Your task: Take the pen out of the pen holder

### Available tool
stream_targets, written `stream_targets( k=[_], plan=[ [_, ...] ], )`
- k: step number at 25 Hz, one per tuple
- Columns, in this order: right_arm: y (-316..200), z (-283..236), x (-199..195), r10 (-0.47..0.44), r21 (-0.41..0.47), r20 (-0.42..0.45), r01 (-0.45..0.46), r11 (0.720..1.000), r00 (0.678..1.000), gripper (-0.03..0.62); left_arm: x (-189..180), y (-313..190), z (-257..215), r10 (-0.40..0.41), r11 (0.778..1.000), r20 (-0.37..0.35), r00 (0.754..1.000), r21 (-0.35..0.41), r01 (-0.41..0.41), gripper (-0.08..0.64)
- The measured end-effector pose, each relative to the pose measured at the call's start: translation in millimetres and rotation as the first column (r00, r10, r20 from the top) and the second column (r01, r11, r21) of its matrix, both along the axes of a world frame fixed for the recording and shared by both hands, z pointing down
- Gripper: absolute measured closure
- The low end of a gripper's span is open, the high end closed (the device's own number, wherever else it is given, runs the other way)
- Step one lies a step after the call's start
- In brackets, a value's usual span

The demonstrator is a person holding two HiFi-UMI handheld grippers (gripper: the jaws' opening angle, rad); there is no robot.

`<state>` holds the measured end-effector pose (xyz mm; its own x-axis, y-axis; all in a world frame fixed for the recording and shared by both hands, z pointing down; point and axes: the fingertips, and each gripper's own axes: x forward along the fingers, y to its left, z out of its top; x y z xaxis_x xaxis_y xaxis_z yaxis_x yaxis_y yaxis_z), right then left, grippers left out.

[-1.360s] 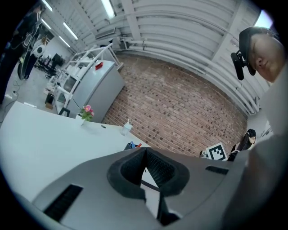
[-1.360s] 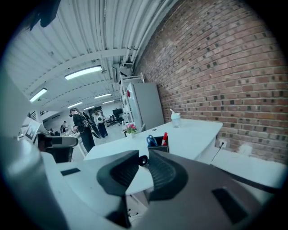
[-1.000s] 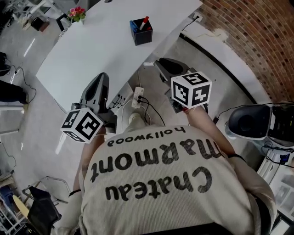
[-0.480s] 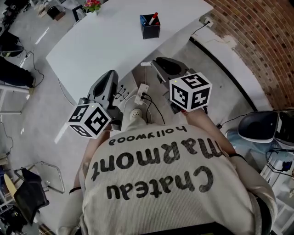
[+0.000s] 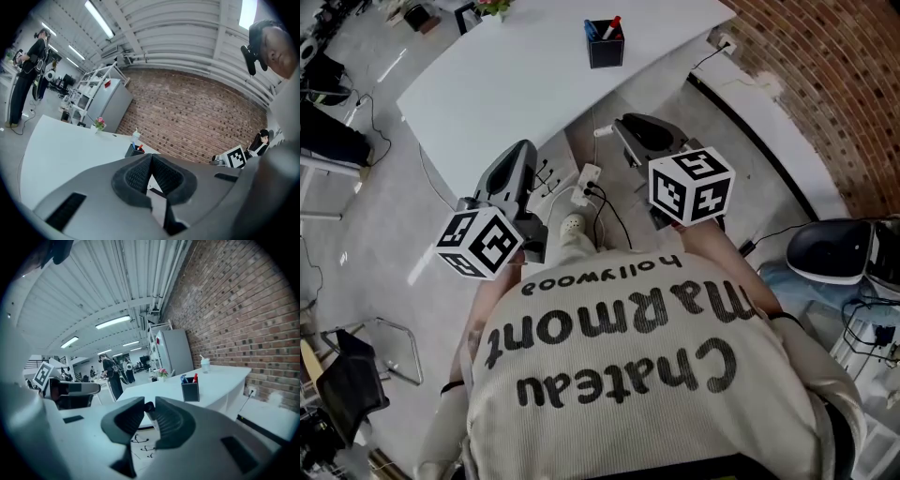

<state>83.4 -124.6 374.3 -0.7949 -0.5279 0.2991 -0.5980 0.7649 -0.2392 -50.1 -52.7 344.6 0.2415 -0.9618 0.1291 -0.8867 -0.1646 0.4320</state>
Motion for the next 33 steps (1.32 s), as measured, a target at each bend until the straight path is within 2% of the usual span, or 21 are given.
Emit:
stream_targets(
  k=[33],
  plan=[
    [13.7, -0.6, 28.6, 0.022, 0.009, -0.011, -0.022, 1.0, 1.0, 0.52, 20.6, 7.6, -0.2, 0.031, 1.0, 0.0, 1.0, 0.004, -0.031, 0.56]
  ],
)
